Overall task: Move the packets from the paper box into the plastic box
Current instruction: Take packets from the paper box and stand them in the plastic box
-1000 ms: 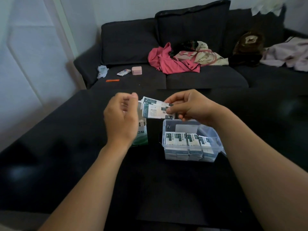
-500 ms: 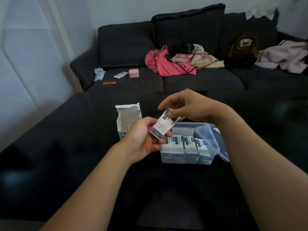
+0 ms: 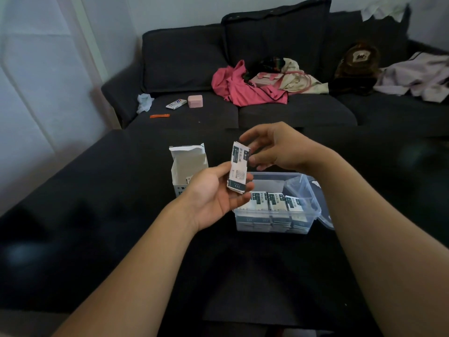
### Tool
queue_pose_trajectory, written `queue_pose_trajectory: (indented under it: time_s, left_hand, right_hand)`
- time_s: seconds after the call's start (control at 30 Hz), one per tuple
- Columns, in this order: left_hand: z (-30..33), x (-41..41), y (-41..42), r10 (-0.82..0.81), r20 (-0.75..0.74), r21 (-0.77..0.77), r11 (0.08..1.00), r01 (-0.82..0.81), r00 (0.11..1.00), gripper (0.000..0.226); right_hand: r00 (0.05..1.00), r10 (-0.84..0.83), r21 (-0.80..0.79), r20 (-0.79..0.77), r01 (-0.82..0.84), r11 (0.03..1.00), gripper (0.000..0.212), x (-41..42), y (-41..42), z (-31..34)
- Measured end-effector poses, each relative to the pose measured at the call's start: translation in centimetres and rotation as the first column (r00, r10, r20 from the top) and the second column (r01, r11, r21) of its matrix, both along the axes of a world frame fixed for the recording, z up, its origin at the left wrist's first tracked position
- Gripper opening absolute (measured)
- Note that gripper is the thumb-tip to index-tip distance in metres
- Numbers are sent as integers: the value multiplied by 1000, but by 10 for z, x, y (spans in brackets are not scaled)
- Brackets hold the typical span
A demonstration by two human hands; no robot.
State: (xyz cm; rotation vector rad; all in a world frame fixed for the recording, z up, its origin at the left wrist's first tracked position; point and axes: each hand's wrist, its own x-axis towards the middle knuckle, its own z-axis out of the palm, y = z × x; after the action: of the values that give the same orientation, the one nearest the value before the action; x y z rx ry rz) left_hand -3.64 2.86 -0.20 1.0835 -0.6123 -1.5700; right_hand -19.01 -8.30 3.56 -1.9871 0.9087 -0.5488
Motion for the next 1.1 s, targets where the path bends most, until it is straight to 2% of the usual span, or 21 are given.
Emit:
queue_pose_trajectory:
  time_s: [0.1, 0.23, 0.43, 0.5, 0.6, 0.77, 0.87, 1.0, 1.03, 1.1]
  left_hand:
    - [-1, -1, -1, 9, -6, 15, 1000, -9, 1000, 34]
    - [-2, -2, -2, 11, 24, 18, 1000, -11, 1000, 37]
    - [-3, -1, -4, 0, 39, 17, 1000, 0, 999, 40]
    - [-6, -2, -6, 15, 78, -4, 1000, -15, 997, 44]
    - [-10, -9, -8, 73, 215, -51, 997, -64, 974, 51]
    - [-17, -23, -15, 202, 430, -197, 972, -126, 880, 42]
    - [-22, -30, -18, 301, 540, -315, 938, -144, 786, 36]
    - [-25, -33, -21, 295, 656, -393, 919, -19, 695, 36]
    - [-26, -32, -23, 289, 706, -404, 914, 33, 646, 39]
    - [-29, -26, -25, 333, 808, -445, 885, 134, 486, 40]
  right_hand:
    - [998, -12, 19, 67, 11, 1000, 37, -3, -1, 0]
    - [996, 87, 68, -1, -87, 994, 29, 0, 2, 1]
    - [987, 111, -74, -120, -120, 990, 23, 6, 4, 4]
    - [988, 104, -88, -116, -115, 990, 24, 5, 6, 4]
    - [985, 98, -89, -139, -111, 990, 22, 3, 7, 7]
    - [969, 111, -104, -222, -136, 985, 26, 4, 11, 10]
    - [965, 92, -110, -246, -122, 986, 21, 5, 12, 10]
    - [965, 46, -100, -259, -74, 992, 15, -2, 11, 12]
    - [956, 18, -122, -292, -56, 991, 15, -9, 9, 15]
    - [903, -81, -230, -422, -20, 973, 14, -29, 1, 23]
